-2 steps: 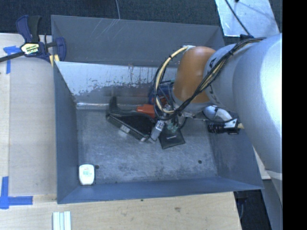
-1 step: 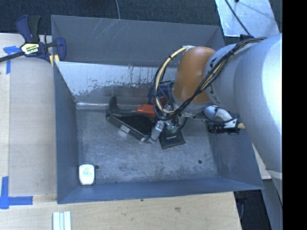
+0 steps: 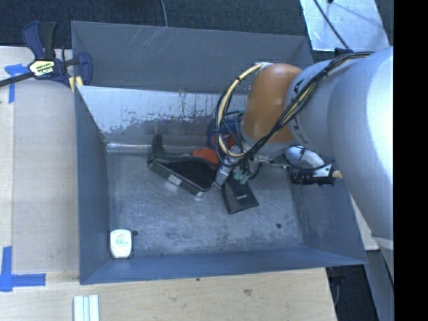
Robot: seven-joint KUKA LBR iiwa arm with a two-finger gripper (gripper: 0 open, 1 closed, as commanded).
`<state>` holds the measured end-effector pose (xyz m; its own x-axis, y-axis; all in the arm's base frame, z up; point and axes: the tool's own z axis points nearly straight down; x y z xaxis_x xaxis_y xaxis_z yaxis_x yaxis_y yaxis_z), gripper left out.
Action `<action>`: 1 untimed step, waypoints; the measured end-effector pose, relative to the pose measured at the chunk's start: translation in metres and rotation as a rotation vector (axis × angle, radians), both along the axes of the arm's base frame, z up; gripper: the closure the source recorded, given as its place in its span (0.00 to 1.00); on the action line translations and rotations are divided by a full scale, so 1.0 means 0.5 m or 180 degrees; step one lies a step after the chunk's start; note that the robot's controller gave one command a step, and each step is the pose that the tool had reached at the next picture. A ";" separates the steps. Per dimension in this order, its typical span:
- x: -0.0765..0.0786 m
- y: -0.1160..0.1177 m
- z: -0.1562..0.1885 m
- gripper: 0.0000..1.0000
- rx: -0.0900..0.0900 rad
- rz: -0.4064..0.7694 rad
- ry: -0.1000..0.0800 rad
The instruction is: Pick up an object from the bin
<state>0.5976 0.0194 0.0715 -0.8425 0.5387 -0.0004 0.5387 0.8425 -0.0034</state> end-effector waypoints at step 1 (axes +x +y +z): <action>0.001 -0.002 0.002 1.00 0.0005 0.0005 -0.0004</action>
Offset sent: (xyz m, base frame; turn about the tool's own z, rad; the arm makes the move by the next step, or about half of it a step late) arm 0.0001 0.0001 0.0001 0.0000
